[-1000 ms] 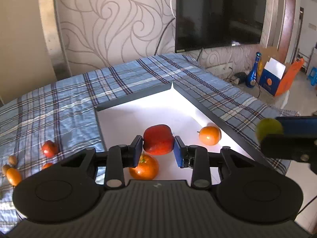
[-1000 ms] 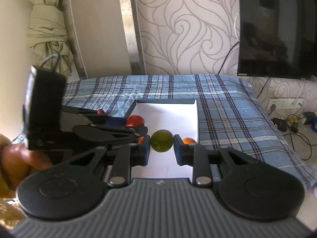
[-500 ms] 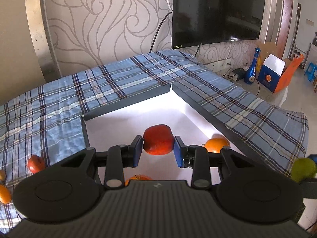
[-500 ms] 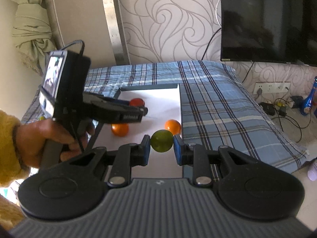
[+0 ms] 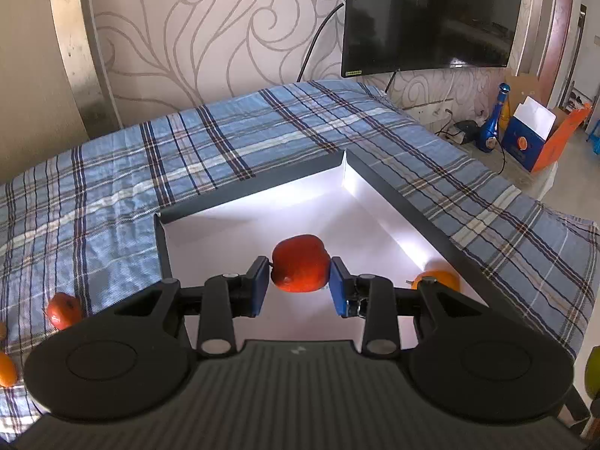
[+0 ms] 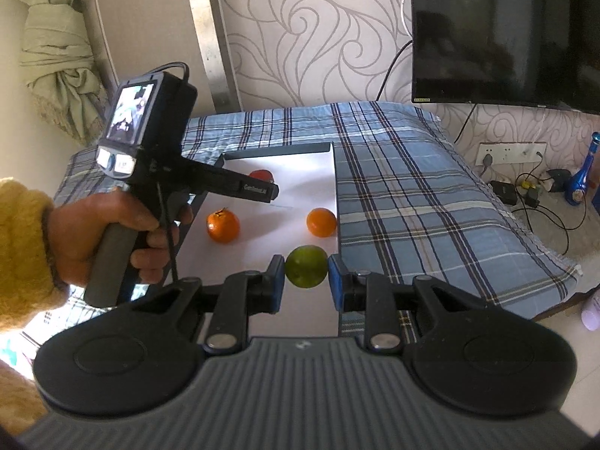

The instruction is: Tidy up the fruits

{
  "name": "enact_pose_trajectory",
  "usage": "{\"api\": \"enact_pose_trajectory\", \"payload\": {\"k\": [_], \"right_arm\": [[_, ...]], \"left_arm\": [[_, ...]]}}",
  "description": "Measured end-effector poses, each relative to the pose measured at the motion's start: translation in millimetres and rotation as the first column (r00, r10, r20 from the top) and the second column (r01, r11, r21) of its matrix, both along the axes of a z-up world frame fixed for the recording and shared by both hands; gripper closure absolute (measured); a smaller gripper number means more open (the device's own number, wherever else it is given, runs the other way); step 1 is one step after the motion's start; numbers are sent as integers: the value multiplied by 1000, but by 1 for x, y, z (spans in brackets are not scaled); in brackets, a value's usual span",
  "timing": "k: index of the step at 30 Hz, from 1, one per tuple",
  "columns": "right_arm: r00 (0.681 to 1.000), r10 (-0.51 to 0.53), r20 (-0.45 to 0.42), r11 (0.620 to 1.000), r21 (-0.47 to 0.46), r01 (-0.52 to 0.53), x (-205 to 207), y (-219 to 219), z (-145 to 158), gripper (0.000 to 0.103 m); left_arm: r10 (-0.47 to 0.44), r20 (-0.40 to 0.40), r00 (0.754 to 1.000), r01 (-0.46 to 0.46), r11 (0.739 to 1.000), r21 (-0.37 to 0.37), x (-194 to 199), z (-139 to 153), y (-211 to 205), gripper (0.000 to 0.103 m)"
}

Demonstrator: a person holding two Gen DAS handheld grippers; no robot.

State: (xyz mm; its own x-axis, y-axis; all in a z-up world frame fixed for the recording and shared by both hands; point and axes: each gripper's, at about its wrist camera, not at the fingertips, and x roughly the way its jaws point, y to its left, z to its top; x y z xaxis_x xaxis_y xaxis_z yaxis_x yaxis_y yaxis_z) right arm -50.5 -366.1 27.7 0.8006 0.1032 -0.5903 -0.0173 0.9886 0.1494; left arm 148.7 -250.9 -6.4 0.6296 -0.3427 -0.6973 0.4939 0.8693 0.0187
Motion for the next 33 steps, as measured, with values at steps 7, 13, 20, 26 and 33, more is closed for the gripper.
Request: {"api": "enact_pose_trajectory", "payload": {"k": [7,13,20,26,33], "right_arm": [[1000,-10,6,1000,19,10,-7,-5,0,75],[1000,13,18,1000,17,-14,-10,-1,3,75],[999,34,23,999,21,-35,-13,3,3,75],[998,55,34,998,15,-56,-13,8,5,75],[997,58,48,998,37,-60,-9,5,4,75]], "left_arm": [[21,-2,1000,-21,1000,6,-4,0,2,59],[22,39,999,-23,1000,8,-15,7,6,39],[20,70,997,-21,1000,3,-36,18,16,39],[29,100,995,-26,999,-32,-60,37,28,39],[31,150,988,-24,998,-51,-97,55,41,39]]}}
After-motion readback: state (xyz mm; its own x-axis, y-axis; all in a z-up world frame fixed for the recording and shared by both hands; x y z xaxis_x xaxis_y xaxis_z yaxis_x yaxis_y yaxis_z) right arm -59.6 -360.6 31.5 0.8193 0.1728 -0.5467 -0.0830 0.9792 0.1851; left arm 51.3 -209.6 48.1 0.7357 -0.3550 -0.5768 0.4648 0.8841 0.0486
